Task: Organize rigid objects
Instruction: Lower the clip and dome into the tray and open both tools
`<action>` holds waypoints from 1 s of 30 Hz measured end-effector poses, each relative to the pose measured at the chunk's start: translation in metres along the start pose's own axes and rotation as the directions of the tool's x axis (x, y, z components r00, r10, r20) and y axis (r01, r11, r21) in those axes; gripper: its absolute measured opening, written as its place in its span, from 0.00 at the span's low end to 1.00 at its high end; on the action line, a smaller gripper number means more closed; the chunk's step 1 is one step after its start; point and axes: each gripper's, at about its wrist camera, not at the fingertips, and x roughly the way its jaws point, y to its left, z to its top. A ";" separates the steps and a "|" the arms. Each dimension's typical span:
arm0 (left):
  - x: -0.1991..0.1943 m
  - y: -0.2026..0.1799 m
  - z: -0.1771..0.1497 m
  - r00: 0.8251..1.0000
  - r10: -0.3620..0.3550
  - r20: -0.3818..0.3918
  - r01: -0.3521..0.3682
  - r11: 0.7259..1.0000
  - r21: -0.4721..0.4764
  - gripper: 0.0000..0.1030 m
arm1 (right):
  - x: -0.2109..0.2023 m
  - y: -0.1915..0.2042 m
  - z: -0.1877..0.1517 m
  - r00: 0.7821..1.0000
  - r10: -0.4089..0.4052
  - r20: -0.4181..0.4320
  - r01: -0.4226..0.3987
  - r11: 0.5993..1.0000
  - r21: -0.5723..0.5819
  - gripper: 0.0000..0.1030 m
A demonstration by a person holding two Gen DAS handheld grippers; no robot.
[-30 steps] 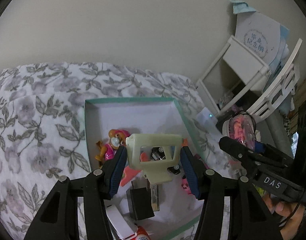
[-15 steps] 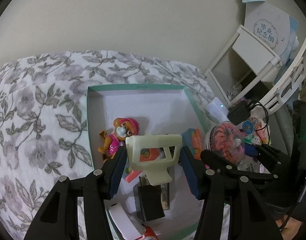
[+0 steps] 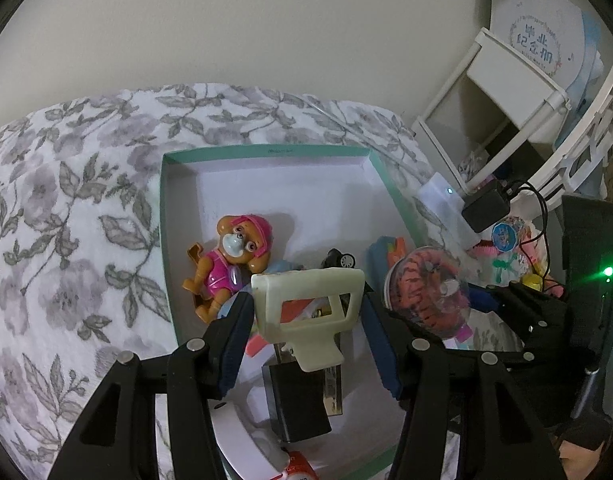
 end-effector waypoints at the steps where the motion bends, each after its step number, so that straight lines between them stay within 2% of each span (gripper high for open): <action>1: 0.001 0.000 0.000 1.000 0.001 -0.004 -0.001 1.000 0.000 0.56 | 0.002 0.001 -0.001 1.000 0.002 -0.005 -0.002 1.000 -0.003 0.72; 14: 0.009 0.006 -0.002 0.999 0.021 -0.039 -0.022 1.000 -0.019 0.56 | 0.013 0.012 -0.003 0.999 -0.004 -0.032 0.003 0.999 -0.035 0.72; 18: 0.009 0.007 -0.002 0.999 0.030 -0.039 -0.031 0.999 -0.024 0.62 | 0.013 0.014 -0.003 0.999 -0.009 -0.034 0.007 0.999 -0.044 0.73; 24: 0.002 0.013 0.002 0.999 0.038 -0.021 -0.038 0.998 -0.040 0.62 | 0.012 0.017 -0.001 1.000 -0.001 -0.023 -0.001 0.998 -0.065 0.73; 26: -0.002 0.017 0.003 0.999 0.046 -0.011 -0.047 0.998 -0.048 0.63 | 0.009 0.018 0.000 1.000 -0.001 -0.009 0.001 0.998 -0.069 0.74; 28: -0.005 0.021 0.005 0.998 0.059 -0.002 -0.059 0.997 -0.058 0.63 | 0.006 0.018 0.001 1.000 -0.002 0.004 0.002 0.998 -0.069 0.81; 30: -0.008 0.028 0.006 0.997 0.076 0.008 -0.075 0.995 -0.070 0.64 | 0.004 0.019 0.002 1.000 0.002 0.017 0.000 0.998 -0.068 0.82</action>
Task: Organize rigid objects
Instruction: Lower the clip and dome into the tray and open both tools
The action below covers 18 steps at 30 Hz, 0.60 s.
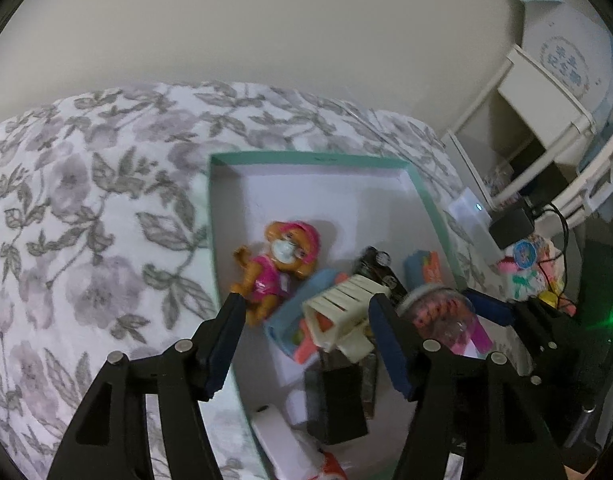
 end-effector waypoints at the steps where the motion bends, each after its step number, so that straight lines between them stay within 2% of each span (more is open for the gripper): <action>1: -0.001 0.003 0.001 1.000 0.007 0.005 -0.007 1.000 -0.007 0.64 | -0.001 0.000 0.000 1.000 0.000 0.004 0.000 1.000 0.001 0.82; 3: -0.004 0.011 0.002 1.000 0.021 0.016 -0.020 0.999 -0.026 0.67 | -0.003 0.000 0.001 1.000 -0.004 0.017 0.004 1.000 0.004 0.82; 13: -0.004 0.043 0.006 0.990 0.139 0.036 -0.135 0.987 -0.082 0.68 | -0.015 -0.010 0.007 0.995 -0.024 0.092 0.018 0.997 0.071 0.83; 16: -0.003 0.050 0.005 0.986 0.162 0.040 -0.158 0.983 -0.094 0.77 | -0.017 -0.015 0.008 0.994 -0.027 0.106 0.017 0.995 0.096 0.84; 17: -0.003 0.051 0.005 0.985 0.168 0.043 -0.163 0.982 -0.096 0.84 | -0.017 -0.016 0.008 0.994 -0.028 0.109 0.017 0.995 0.099 0.86; 18: -0.003 0.052 0.005 0.983 0.175 0.049 -0.170 0.981 -0.097 0.85 | -0.018 -0.017 0.008 0.993 -0.029 0.111 0.018 0.995 0.103 0.97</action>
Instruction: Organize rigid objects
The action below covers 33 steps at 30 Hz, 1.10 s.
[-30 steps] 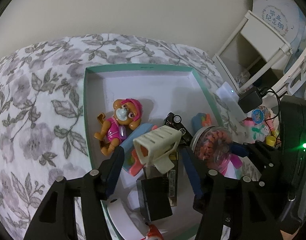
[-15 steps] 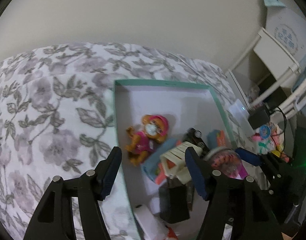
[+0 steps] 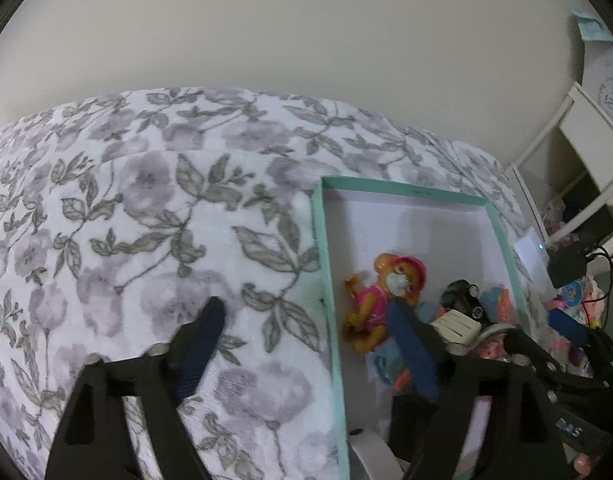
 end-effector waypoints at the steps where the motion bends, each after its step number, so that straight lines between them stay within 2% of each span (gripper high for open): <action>1: 0.000 0.001 0.000 1.000 0.008 0.007 -0.008 1.000 0.001 0.85 | 0.000 -0.001 0.000 1.000 0.000 0.004 0.000 1.000 0.003 1.00; 4: 0.000 0.002 0.000 0.999 0.028 0.019 -0.028 1.000 0.006 0.88 | -0.002 -0.001 0.001 1.000 0.001 0.013 -0.001 1.000 0.002 1.00; 6: 0.000 0.002 0.000 0.999 0.040 0.030 -0.040 0.999 0.012 0.95 | -0.003 0.000 0.001 1.000 -0.001 0.015 0.001 1.000 0.001 1.00; 13: 0.002 0.008 0.000 0.995 0.090 0.051 -0.091 0.996 0.015 0.97 | -0.001 -0.001 -0.001 1.000 -0.004 0.017 0.004 1.000 0.022 1.00; 24: 0.004 0.004 0.003 0.995 0.093 0.032 -0.095 0.995 0.041 0.97 | -0.001 0.002 0.000 1.000 -0.001 0.016 0.001 1.000 0.021 1.00; 33: -0.022 -0.012 0.008 0.988 0.136 0.072 -0.143 0.985 0.097 0.97 | -0.016 0.009 0.009 0.999 0.003 0.036 -0.004 1.000 0.025 1.00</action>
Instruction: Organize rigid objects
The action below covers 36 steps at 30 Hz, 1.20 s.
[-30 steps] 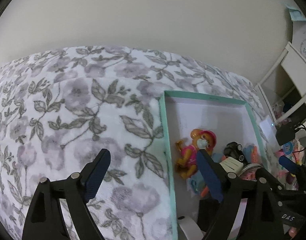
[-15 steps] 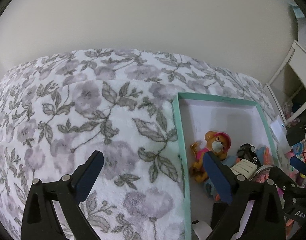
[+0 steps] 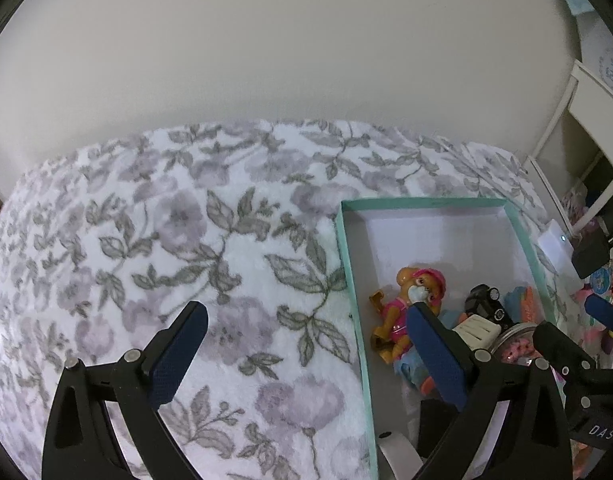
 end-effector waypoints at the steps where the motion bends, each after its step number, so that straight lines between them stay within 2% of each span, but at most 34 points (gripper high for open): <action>1: -0.005 0.000 0.001 1.000 0.004 0.010 -0.004 1.000 0.003 0.97 | -0.003 0.001 0.001 1.000 0.005 0.004 -0.005 1.000 0.005 1.00; 7: -0.027 0.005 0.001 1.000 -0.019 -0.002 0.019 0.999 -0.026 0.97 | -0.018 0.010 0.007 0.999 0.040 0.027 -0.041 0.998 0.042 1.00; 13: -0.047 0.009 -0.003 1.000 -0.008 -0.011 0.007 0.999 -0.053 0.97 | -0.034 0.018 0.007 0.998 0.056 0.032 -0.058 0.996 0.063 1.00; 16: -0.057 0.012 -0.007 0.999 -0.046 -0.022 0.044 0.996 -0.081 0.97 | -0.045 0.019 0.005 0.998 0.060 0.032 -0.062 0.995 0.078 1.00; 22: -0.080 0.014 -0.018 0.999 -0.030 -0.031 0.027 0.996 -0.081 0.97 | -0.065 0.021 -0.006 0.999 0.041 0.031 -0.044 0.995 0.089 1.00; 27: -0.099 0.018 -0.028 1.000 0.021 -0.012 -0.021 0.997 -0.075 0.97 | -0.080 0.021 -0.020 0.999 0.026 0.028 -0.028 0.994 0.101 1.00; 32: -0.113 0.021 -0.050 1.000 0.026 -0.003 -0.026 0.997 -0.068 0.97 | -0.094 0.025 -0.035 0.999 0.020 0.033 -0.023 0.995 0.098 1.00; 36: -0.119 0.029 -0.065 0.998 0.058 -0.019 -0.059 0.996 -0.066 0.97 | -0.103 0.029 -0.052 0.999 0.021 0.033 -0.024 0.995 0.100 1.00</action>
